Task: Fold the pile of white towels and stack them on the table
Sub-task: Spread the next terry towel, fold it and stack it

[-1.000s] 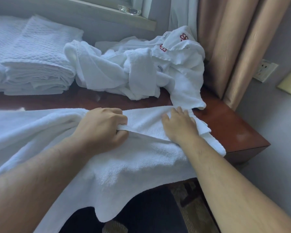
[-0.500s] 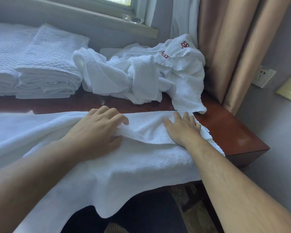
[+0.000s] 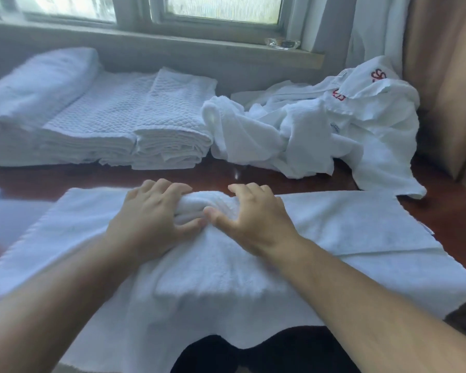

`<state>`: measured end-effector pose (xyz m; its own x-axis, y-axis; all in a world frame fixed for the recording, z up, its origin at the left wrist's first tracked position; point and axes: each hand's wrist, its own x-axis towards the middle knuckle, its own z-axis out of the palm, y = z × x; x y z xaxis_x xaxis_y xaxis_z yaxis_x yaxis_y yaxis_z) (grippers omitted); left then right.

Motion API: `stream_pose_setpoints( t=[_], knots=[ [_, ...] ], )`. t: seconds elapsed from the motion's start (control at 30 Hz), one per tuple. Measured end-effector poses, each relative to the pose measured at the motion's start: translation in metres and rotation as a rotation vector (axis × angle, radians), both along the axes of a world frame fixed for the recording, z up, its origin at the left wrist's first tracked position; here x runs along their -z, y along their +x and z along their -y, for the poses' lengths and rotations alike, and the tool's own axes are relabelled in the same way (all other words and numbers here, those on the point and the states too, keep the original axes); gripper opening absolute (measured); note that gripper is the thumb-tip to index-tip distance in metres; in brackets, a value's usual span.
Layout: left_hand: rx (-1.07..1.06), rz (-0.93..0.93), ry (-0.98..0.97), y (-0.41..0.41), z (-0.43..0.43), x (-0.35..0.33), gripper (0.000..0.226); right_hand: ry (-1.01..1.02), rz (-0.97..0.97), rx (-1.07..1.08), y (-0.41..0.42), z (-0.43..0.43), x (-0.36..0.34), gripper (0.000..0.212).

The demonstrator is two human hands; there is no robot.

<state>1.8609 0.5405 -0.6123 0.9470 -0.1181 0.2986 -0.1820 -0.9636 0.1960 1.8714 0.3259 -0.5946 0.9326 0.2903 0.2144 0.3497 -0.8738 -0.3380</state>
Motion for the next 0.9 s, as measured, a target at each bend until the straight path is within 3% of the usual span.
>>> stream_pose_setpoints(
  t=[0.07, 0.2, 0.27, 0.33, 0.4, 0.47, 0.57, 0.67, 0.77, 0.83, 0.9],
  knots=[
    [0.018, 0.049, -0.028, 0.011, -0.006, 0.0, 0.07, -0.083, 0.064, -0.002, 0.009, -0.005, 0.003, 0.07],
    [-0.03, 0.072, -0.029, 0.042, -0.02, -0.008, 0.062, 0.0, 0.102, -0.049, 0.04, -0.003, 0.0, 0.036],
    [-0.016, 0.061, 0.03, 0.052, -0.022, -0.012, 0.055, 0.001, 0.158, -0.064, 0.051, -0.004, 0.002, 0.029],
    [0.035, 0.058, 0.096, 0.059, -0.026, -0.018, 0.035, -0.015, 0.248, -0.082, 0.055, -0.004, 0.006, 0.025],
    [0.079, -0.007, 0.061, 0.058, -0.042, -0.03, 0.025, 0.015, 0.321, -0.098, 0.056, -0.004, 0.01, 0.019],
    [0.09, -0.152, 0.032, 0.051, -0.069, -0.043, 0.033, 0.078, 0.349, -0.113, 0.055, -0.004, 0.011, 0.015],
    [0.066, -0.298, 0.071, 0.033, -0.105, -0.052, 0.047, 0.047, 0.191, -0.164, 0.053, -0.003, 0.006, 0.036],
    [0.0, -0.306, 0.163, 0.023, -0.112, -0.05, 0.053, -0.203, 0.121, -0.157, 0.051, -0.009, -0.002, 0.068],
    [-0.024, -0.132, 0.319, 0.026, -0.107, -0.053, 0.035, -0.291, 0.253, -0.043, 0.04, -0.036, -0.005, 0.046],
    [-0.005, 0.101, 0.464, 0.026, -0.104, -0.051, 0.033, -0.239, 0.304, -0.02, 0.027, -0.055, -0.003, 0.019],
    [-0.041, 0.325, 0.548, 0.021, -0.104, -0.041, 0.029, -0.206, 0.367, -0.036, 0.017, -0.064, 0.003, 0.01]
  ],
)
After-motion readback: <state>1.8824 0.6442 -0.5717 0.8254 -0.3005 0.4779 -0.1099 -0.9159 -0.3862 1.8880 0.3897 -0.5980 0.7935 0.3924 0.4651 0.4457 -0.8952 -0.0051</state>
